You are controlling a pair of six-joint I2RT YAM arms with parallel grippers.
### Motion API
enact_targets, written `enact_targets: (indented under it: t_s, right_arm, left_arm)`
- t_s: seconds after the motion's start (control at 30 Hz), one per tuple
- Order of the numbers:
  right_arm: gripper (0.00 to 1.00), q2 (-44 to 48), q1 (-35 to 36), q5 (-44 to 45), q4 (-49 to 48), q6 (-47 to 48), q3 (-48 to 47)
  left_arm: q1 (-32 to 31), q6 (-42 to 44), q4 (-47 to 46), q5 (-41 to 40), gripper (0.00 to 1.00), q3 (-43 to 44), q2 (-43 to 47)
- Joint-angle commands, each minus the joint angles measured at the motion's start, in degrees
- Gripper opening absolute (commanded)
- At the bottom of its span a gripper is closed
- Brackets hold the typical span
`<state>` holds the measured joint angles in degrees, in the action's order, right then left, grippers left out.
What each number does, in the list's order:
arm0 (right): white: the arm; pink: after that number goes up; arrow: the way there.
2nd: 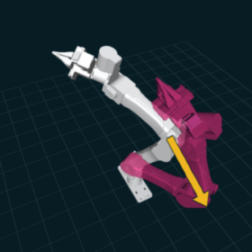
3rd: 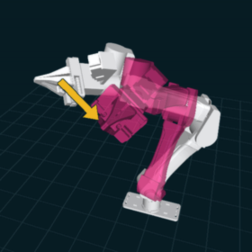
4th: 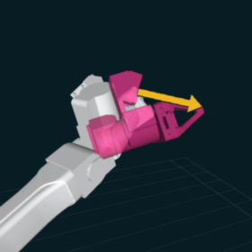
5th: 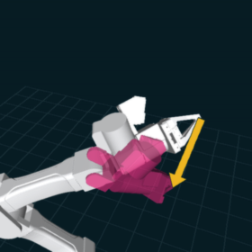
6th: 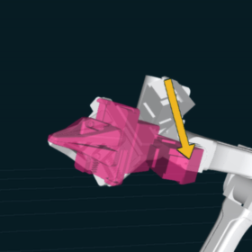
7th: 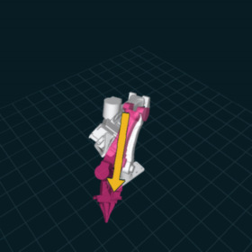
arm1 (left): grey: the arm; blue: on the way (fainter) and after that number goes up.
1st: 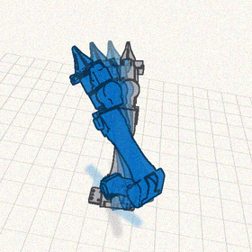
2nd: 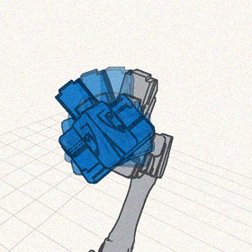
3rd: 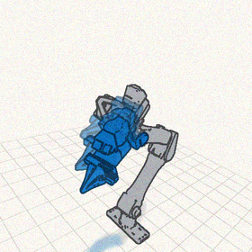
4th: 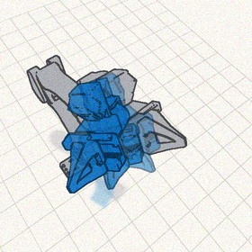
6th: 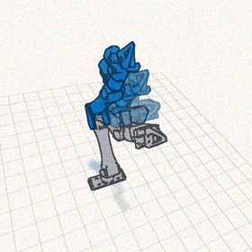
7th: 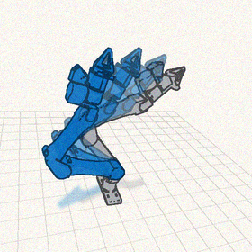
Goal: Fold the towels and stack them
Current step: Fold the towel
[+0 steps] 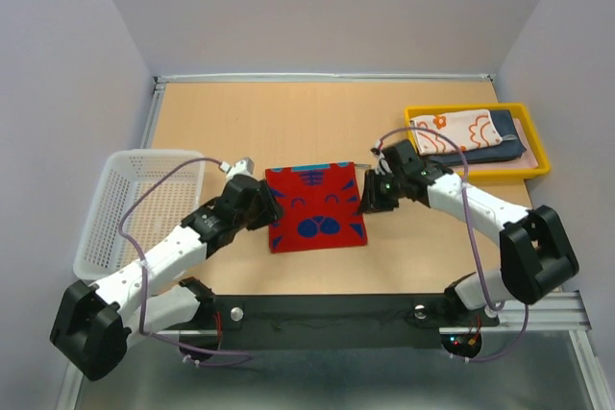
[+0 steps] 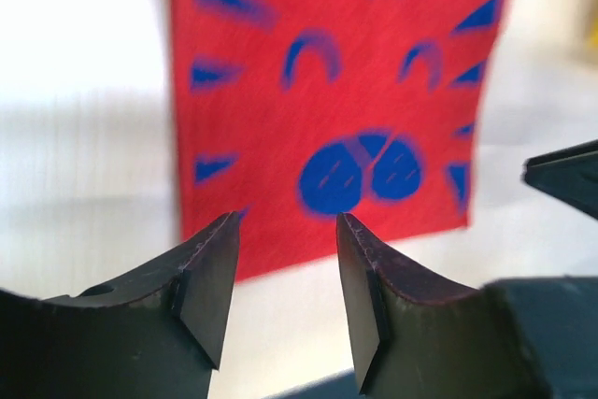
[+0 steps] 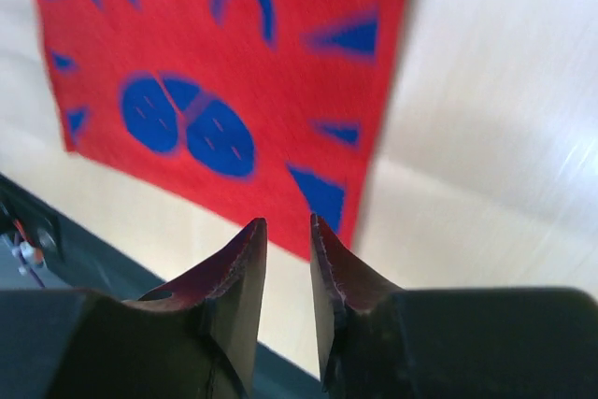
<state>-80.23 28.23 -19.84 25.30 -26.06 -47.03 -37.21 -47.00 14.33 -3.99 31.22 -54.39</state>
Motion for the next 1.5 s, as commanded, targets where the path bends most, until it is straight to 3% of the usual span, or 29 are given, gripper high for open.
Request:
enact_targets:
  t_s: [0.0, 0.1, 0.23, 0.37, 0.63, 0.73, 0.8, 0.83, 0.93, 0.97, 1.07, 1.2, 1.47]
  right_arm:
    - [0.31, -5.8, 0.42, 5.94, -4.37, 3.65, -14.21]
    - [0.31, -15.28, 0.34, 7.0, -7.27, 5.14, -23.09]
    - [0.3, -25.49, -0.1, 7.53, -9.3, 6.2, -31.61]
    - [0.3, -33.31, -2.03, 7.53, -11.5, 7.08, -33.92]
    - [0.31, -31.58, -5.02, 9.72, -11.33, 14.81, -31.02]
    - [0.32, -29.29, -5.38, 9.38, -10.97, 20.6, -30.58]
    - [0.34, -27.88, -5.46, 8.33, -10.36, 25.52, -31.02]
    - [0.35, -27.62, -5.46, 8.23, -10.1, 28.32, -31.2]
    - [0.38, -28.32, -5.55, 7.62, -7.55, 34.49, -32.95]
    - [0.4, -29.1, -5.64, 7.88, -6.76, 36.85, -33.22]
    - [0.43, -30.25, -5.99, 7.53, -5.88, 39.33, -34.18]
    - [0.43, -32.7, -7.92, 2.63, -4.47, 42.05, -35.59]
    - [0.43, -36.22, -8.8, -3.1, -2.62, 45.31, -38.23]
  left_arm:
    - [5.47, 6.56, -12.64, -3.05, 0.57, 6.56, -6.32]
    - [10.56, 10.26, -18.98, -0.41, 0.56, 11.3, -16.68]
    - [13.56, 13.77, -19.95, 1.71, 0.47, 19.56, -29.61]
    - [14.89, 14.57, -19.78, 1.96, 0.35, 24.32, -39.11]
    - [15.41, 15.1, -14.42, 0.04, 0.35, 26.78, -44.05]
    - [15.33, 17.2, -10.64, -2.07, 0.42, 28.8, -41.86]
    - [15.33, 19.48, -7.76, -4.0, 0.53, 30.73, -39.22]
    - [15.33, 22.36, -6.69, -4.79, 0.65, 31.44, -38.34]
    - [15.33, 27.3, -3.7, -7.34, 0.8, 33.2, -35.09]
    - [15.33, 30.45, -2.91, -8.22, 0.9, 33.29, -33.52]
    - [15.41, 35.12, -3.25, -8.4, 0.99, 31.98, -30.96]
    - [15.41, 42.85, -4.13, -5.95, 0.99, 29.78, -28.67]
    - [15.33, 46.65, -4.83, 1.08, 0.98, 29.25, -29.55]
